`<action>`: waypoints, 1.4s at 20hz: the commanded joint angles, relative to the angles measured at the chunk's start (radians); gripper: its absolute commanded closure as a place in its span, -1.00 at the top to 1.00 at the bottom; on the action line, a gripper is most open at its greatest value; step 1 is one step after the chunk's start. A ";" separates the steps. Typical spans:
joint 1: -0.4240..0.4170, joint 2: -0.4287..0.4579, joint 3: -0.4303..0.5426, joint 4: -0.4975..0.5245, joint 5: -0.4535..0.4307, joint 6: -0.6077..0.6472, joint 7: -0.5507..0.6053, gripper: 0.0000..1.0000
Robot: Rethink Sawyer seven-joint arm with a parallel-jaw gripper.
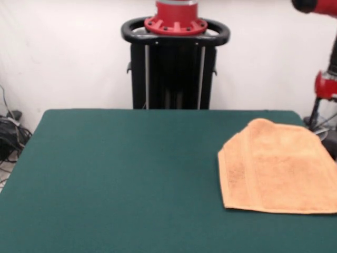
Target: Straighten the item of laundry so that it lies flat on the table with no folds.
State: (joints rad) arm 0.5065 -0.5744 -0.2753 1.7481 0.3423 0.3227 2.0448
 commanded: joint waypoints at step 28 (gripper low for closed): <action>0.125 0.057 -0.058 -0.069 -0.062 -0.248 0.217 1.00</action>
State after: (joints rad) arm 0.6084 -0.5587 -0.2690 1.7161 0.2143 0.0695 2.0448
